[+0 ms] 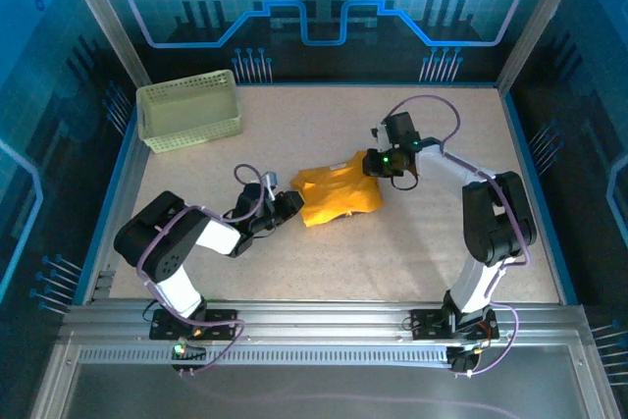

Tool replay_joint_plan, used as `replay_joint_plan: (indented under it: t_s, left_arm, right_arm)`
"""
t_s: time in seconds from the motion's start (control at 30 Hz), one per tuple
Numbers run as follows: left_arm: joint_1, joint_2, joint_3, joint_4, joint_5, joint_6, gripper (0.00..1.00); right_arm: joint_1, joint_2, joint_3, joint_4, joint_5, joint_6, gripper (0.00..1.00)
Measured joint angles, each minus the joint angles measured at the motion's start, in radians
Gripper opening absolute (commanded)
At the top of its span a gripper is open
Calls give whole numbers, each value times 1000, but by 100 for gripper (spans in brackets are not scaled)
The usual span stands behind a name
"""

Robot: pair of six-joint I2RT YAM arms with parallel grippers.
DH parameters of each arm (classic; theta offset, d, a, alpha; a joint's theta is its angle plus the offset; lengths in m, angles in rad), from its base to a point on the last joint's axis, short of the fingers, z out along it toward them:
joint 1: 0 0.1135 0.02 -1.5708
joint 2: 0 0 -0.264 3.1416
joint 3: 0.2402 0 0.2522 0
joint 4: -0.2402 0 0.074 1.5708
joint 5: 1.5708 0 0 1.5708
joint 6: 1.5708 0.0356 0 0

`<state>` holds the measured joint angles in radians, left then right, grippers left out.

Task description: Fold the inside-out t-shirt

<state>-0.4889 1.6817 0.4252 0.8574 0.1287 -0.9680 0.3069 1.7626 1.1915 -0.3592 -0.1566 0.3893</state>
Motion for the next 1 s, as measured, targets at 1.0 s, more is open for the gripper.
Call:
replay_joint_plan:
  t_s: [1.0]
  left_arm:
    - [-55,78,483,-702,-211,258,64]
  right_arm:
    - [109,134,72,-47,146,29,56]
